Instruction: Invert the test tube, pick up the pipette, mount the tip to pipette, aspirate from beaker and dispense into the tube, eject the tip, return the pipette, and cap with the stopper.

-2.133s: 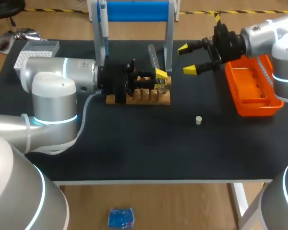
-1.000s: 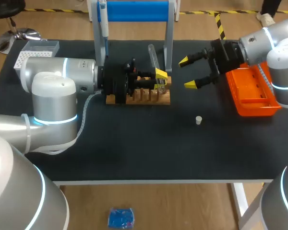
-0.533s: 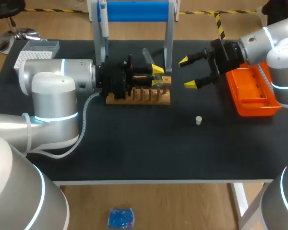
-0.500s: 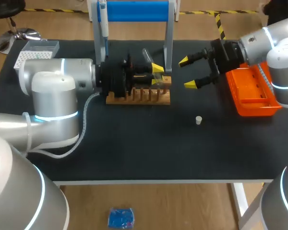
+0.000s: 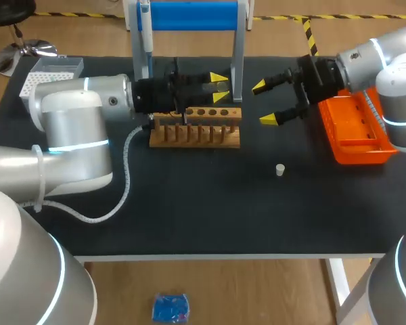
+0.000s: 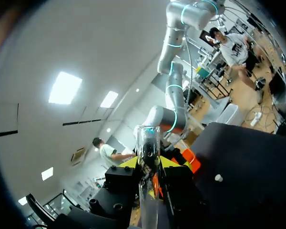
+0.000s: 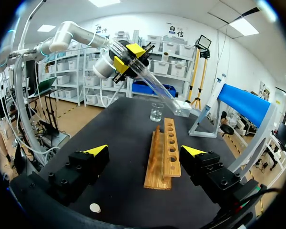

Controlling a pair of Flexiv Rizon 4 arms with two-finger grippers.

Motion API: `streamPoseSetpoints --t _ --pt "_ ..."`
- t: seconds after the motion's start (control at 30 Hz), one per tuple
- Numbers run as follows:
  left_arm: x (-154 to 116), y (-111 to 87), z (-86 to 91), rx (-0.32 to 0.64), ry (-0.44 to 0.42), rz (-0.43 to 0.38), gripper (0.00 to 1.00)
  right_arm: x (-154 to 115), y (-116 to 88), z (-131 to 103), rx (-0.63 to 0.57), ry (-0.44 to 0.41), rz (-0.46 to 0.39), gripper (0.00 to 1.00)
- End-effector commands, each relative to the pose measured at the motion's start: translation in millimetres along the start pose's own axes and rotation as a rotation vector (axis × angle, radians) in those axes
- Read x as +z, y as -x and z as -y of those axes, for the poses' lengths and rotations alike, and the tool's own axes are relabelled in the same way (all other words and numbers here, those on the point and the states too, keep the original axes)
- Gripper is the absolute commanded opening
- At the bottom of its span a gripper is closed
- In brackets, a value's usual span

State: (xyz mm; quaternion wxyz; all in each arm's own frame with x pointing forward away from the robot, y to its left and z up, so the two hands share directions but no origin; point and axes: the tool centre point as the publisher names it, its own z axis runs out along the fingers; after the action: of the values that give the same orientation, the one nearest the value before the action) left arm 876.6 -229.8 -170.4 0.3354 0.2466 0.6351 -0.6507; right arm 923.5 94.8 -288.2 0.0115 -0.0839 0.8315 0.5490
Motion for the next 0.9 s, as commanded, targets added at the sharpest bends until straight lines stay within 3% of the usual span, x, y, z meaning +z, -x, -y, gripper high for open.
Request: streamPoseSetpoints --t 0.03,0.73,0.9 --pt "-4.1 11.2 0.3 -0.076 0.028 -0.006 0.00 -0.8 0.3 0.6 0.000 0.000 -0.002 1.00" --pt "-4.1 11.2 0.3 -0.076 0.028 -0.006 0.00 -0.8 0.3 0.6 0.000 0.000 -0.002 1.00" --pt "-9.0 17.5 -9.5 -0.193 0.100 0.020 0.00 -0.8 0.3 0.6 0.000 0.000 -0.002 1.00"
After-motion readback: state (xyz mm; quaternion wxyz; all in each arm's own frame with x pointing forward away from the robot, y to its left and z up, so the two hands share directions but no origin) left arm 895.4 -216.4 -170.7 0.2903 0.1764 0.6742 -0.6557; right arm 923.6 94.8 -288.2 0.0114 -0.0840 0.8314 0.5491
